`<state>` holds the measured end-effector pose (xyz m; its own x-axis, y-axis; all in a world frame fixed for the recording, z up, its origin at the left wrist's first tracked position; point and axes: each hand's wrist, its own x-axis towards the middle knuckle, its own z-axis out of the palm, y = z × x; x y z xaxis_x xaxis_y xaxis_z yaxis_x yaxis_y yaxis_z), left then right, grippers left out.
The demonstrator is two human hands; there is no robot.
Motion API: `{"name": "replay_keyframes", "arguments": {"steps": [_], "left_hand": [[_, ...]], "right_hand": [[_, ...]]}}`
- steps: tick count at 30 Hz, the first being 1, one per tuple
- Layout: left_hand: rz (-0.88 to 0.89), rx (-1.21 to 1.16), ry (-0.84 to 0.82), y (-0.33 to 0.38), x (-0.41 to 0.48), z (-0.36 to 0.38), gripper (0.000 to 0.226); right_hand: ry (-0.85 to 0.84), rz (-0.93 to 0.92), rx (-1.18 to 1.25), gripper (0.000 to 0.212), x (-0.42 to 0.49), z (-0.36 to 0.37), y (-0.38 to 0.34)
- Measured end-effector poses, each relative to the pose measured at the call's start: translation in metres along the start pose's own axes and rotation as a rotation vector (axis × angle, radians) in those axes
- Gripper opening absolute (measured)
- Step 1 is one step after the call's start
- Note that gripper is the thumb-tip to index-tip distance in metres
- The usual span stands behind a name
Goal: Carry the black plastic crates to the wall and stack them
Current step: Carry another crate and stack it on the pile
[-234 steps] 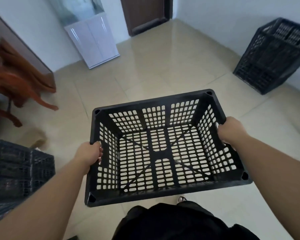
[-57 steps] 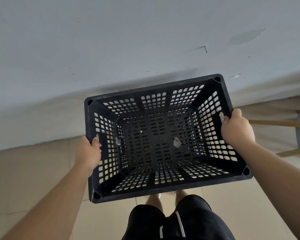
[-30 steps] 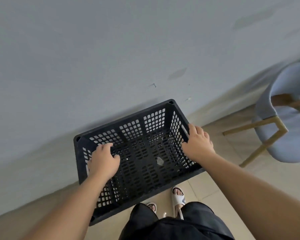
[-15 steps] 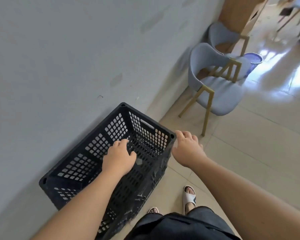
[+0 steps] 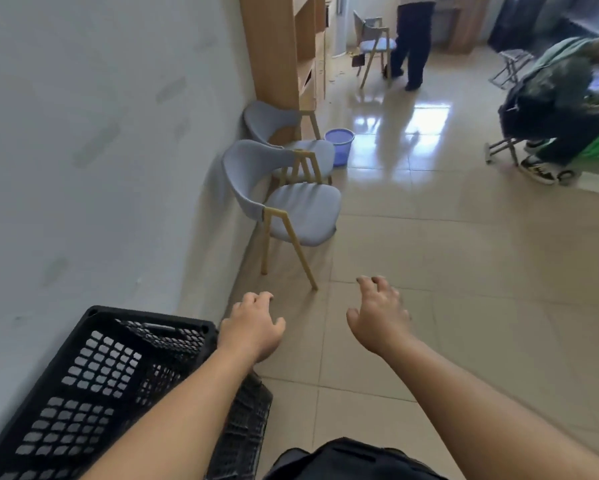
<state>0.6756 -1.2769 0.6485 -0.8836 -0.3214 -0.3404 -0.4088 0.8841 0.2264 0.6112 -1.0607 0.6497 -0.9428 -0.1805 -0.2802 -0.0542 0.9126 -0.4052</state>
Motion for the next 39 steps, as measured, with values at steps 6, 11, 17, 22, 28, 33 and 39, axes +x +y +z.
{"name": "replay_keyframes", "arguments": {"steps": [6,11,17,22,28,33,39], "left_hand": [[0.212,0.059,-0.027,0.16,0.022,0.018,0.059],[0.368,0.099,-0.068,0.273,0.029,0.04,0.06],[0.537,0.097,-0.079,0.377,0.044,0.054,0.057],[0.642,0.135,-0.124,0.453,0.079,0.068,0.055],[0.826,0.173,-0.198,0.558,0.139,0.085,0.055],[0.978,0.233,-0.234,0.644,0.188,0.087,0.057],[1.134,0.328,-0.303,0.735,0.206,0.105,0.056]], "right_hand": [[0.134,0.177,0.092,0.062,0.005,-0.065,0.128],[0.206,0.338,0.132,0.062,-0.001,-0.104,0.218],[0.264,0.53,0.17,0.062,-0.003,-0.142,0.3],[0.295,0.662,0.213,0.063,0.015,-0.167,0.347],[0.351,0.832,0.22,0.062,0.061,-0.21,0.41],[0.4,1.0,0.308,0.062,0.1,-0.242,0.449],[0.464,1.2,0.423,0.062,0.114,-0.264,0.495]]}}
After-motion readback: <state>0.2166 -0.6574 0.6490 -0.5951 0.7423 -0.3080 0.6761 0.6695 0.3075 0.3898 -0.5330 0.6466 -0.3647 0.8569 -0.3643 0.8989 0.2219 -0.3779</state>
